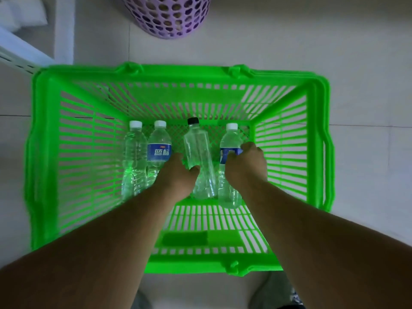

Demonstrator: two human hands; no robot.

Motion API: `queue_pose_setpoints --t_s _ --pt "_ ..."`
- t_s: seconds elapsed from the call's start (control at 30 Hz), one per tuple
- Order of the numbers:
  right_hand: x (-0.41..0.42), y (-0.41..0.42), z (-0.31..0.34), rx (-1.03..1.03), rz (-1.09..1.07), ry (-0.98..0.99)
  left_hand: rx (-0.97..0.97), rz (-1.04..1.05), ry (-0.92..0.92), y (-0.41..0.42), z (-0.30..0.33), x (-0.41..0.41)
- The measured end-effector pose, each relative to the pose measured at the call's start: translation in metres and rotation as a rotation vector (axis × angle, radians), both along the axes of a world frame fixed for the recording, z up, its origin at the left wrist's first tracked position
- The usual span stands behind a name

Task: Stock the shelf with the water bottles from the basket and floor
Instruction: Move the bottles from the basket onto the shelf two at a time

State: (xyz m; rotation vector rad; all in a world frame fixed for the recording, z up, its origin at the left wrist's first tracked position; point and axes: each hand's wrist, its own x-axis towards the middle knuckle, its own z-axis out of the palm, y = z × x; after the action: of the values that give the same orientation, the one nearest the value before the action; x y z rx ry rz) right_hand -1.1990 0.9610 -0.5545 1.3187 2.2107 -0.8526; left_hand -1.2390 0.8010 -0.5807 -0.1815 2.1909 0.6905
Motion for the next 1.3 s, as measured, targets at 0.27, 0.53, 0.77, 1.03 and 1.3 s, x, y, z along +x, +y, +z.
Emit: queue_pose_setpoints --t_s 0.27,0.53,0.77,1.03,1.3 --pt "-0.006 0.008 -0.039 -0.270 -0.093 -0.030 -0.117 0.021 -0.014 0.010 -0.022 -0.002" --pt "-0.003 0.009 -0.039 -0.189 0.026 0.048 -0.044 0.072 -0.073 0.007 -0.023 0.007" --pt "-0.003 0.011 0.063 -0.158 0.061 0.200 0.120 0.149 0.053 -0.011 0.082 0.016" --pt "-0.006 0.019 0.302 -0.170 0.075 0.366 0.271 0.156 0.221 -0.030 0.310 0.022" --pt "0.031 -0.018 0.575 -0.208 0.128 0.678 0.505 0.120 0.263 -0.080 0.553 0.038"
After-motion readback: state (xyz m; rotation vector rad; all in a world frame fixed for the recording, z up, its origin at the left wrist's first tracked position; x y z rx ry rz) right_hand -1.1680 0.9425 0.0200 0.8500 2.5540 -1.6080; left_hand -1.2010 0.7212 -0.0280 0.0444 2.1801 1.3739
